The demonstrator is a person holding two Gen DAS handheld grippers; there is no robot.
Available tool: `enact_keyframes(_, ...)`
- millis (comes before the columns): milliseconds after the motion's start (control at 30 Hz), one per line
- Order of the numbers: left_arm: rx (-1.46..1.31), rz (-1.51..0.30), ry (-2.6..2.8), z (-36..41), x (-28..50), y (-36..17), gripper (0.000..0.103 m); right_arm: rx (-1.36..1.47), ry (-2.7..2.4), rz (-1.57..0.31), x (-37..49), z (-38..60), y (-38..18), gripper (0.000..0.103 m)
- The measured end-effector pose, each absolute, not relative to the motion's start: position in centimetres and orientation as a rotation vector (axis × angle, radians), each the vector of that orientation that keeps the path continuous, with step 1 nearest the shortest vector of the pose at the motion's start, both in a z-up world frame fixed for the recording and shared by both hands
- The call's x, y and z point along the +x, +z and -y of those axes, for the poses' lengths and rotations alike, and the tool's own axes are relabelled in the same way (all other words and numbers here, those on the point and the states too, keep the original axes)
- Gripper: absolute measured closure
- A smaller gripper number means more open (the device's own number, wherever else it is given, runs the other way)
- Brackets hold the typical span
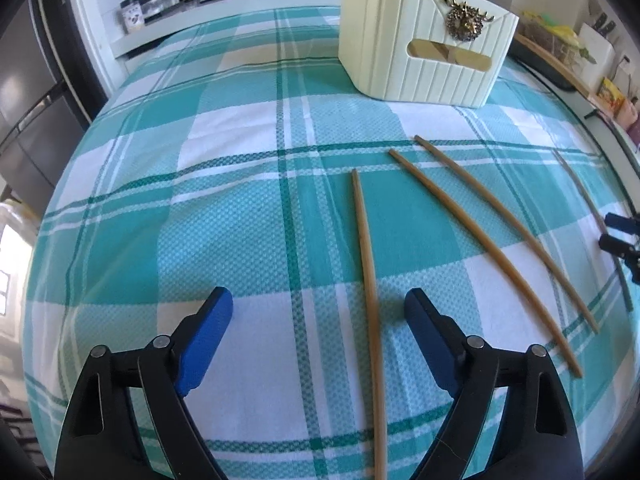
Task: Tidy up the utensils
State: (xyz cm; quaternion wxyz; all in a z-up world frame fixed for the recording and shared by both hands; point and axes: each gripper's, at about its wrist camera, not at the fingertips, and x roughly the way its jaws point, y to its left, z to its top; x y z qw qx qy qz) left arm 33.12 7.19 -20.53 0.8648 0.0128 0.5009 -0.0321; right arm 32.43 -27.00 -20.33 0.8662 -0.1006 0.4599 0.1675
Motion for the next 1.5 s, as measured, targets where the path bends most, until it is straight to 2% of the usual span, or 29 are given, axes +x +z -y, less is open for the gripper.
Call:
enact_keyframes(167,0.067,-1.087,-0.11,-6.1,35.9,-20.4,0.017,-0.235,0.356,-0.983,36.6,25.4,-20.2,0.046)
enact_keyframes(200,0.072,-1.093,-0.119,-5.9,36.4,-20.4,0.018,-0.231,0.353,-0.985,37.4,25.1,-20.1,0.047)
enact_keyframes(233,0.074,-1.097,-0.128,-5.8,36.9,-20.3,0.02,-0.222,0.352,-0.99,38.2,24.9,-20.1,0.055)
enact_keyframes(267,0.071,-1.099,-0.135,-5.7,37.3,-20.2,0.026,-0.205,0.351,-0.995,39.2,24.6,-20.0,0.058)
enact_keyframes(333,0.065,-1.093,-0.148,-5.8,37.9,-19.9,0.043,-0.2,0.341,-1.001,40.6,23.9,-20.0,0.077)
enact_keyframes(367,0.073,-1.087,-0.147,-5.8,38.1,-19.8,0.065,-0.208,0.334,-1.0,41.1,23.5,-19.9,0.086)
enact_keyframes(400,0.074,-1.083,-0.153,-5.9,38.3,-19.7,0.091,-0.221,0.332,-1.004,41.5,23.1,-19.8,0.097)
enact_keyframes(433,0.054,-1.084,-0.174,-6.1,38.5,-19.6,0.097,-0.23,0.327,-1.01,41.7,22.8,-19.8,0.097)
enact_keyframes(467,0.025,-1.082,-0.18,-6.6,38.6,-19.5,0.098,-0.236,0.325,-1.007,41.8,22.5,-19.6,0.097)
enact_keyframes(600,-0.035,-1.006,-0.172,-7.8,37.4,-17.3,0.099,-0.189,0.35,-0.93,40.8,22.6,-17.1,0.097)
enact_keyframes(833,-0.101,-0.769,-0.227,-8.8,30.7,-8.1,0.099,-0.05,0.446,-0.698,33.9,24.6,-7.9,0.097)
enact_keyframes(1000,-0.112,-0.64,-0.255,-9.0,26.8,-3.3,0.1,-0.038,0.49,-0.577,29.0,25.0,-3.2,0.097)
enact_keyframes(1200,-0.058,-0.64,-0.244,-8.6,26.3,-2.1,0.099,-0.04,0.505,-0.483,26.2,24.2,-0.7,0.097)
enact_keyframes(1233,-0.045,-0.661,-0.229,-8.5,26.8,-2.8,0.097,-0.041,0.507,-0.471,25.8,24.1,-0.4,0.097)
enact_keyframes(1267,-0.037,-0.693,-0.23,-8.4,27.2,-3.7,0.083,-0.037,0.512,-0.456,25.4,24.0,0.0,0.097)
enact_keyframes(1300,-0.026,-0.747,-0.239,-8.1,28.1,-5.0,0.06,-0.032,0.516,-0.446,25.2,23.9,0.2,0.097)
enact_keyframes(1333,-0.014,-0.791,-0.235,-7.9,29.0,-6.3,0.051,-0.026,0.522,-0.438,24.8,23.9,0.5,0.097)
enact_keyframes(1367,0.008,-0.826,-0.224,-7.6,29.8,-7.8,0.046,-0.022,0.531,-0.433,24.7,23.8,0.6,0.097)
enact_keyframes(1500,0.124,-0.987,-0.194,-5.7,33.4,-13.9,0.046,-0.009,0.53,-0.425,24.3,23.8,0.7,0.097)
